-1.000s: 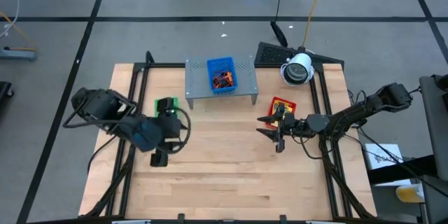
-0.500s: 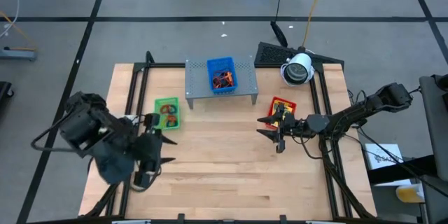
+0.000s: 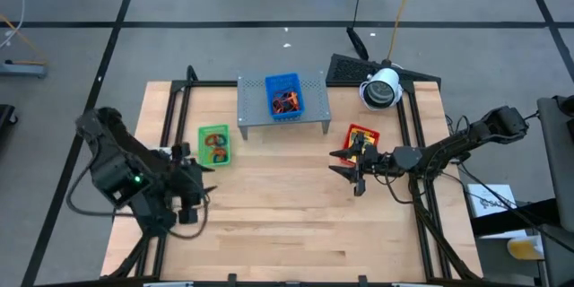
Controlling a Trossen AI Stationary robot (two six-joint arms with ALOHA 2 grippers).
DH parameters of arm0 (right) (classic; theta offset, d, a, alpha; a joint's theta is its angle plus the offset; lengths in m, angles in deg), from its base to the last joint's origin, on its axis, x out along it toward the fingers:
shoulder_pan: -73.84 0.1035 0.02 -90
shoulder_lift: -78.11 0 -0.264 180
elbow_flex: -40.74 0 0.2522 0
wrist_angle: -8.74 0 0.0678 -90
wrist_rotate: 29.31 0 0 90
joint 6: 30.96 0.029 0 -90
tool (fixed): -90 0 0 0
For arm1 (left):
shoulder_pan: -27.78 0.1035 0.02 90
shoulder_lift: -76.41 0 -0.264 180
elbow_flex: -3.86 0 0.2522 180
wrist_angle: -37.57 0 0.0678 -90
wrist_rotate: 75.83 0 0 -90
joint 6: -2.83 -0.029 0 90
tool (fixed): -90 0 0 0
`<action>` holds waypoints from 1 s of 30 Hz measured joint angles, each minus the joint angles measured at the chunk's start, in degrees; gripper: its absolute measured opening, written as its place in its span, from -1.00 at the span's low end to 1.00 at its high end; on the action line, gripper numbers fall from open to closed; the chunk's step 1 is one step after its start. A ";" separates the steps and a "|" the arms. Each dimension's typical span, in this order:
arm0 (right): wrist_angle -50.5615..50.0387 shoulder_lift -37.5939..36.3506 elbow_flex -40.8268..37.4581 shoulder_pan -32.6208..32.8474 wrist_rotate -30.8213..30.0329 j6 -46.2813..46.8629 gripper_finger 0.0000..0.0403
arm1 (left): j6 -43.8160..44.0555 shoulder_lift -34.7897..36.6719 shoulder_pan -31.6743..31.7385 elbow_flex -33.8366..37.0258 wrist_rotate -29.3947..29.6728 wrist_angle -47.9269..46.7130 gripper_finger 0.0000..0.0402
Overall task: Pick & Place Office Desk Supplies
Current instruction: Put the green bin on the shelf
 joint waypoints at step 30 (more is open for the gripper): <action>-1.02 0.02 0.00 0.00 -0.22 0.44 -0.08 | -3.26 41.01 5.08 63.41 1.28 46.38 -0.03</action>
